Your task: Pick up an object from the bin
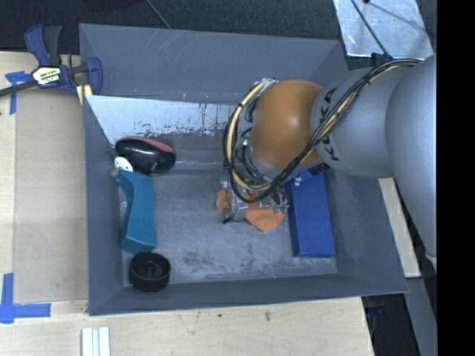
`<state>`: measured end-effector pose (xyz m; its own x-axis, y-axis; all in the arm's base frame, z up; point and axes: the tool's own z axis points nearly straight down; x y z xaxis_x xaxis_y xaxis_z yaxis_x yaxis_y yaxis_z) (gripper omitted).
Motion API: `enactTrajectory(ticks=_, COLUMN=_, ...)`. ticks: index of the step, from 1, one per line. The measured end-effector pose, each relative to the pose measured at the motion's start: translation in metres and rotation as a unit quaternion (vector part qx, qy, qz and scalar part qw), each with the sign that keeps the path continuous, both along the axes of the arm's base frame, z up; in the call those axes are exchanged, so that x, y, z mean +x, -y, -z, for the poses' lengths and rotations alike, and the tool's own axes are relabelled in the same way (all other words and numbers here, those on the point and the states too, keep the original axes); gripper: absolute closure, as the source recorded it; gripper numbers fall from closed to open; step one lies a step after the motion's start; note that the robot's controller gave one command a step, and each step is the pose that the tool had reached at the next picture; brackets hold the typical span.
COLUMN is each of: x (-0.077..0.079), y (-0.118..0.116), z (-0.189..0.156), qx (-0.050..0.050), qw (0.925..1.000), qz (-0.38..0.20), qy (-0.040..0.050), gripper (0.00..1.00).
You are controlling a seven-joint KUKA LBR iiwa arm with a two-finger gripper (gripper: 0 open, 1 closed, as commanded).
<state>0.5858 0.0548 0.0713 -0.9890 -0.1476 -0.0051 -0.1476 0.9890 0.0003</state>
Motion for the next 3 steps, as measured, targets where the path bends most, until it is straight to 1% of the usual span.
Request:
enactTrajectory(ticks=1, x=0.000, y=0.000, z=0.000, qx=0.000, qw=1.0000, qz=0.000, qy=0.0000, gripper=1.00)
enactTrajectory(ticks=2, x=-0.019, y=-0.019, z=-0.117, qx=0.000, qw=1.0000, qz=-0.001, qy=-0.0011, gripper=1.00)
enactTrajectory(ticks=3, x=-0.019, y=-0.019, z=-0.117, qx=0.000, qw=1.0000, qz=0.000, qy=-0.0011, gripper=1.00)
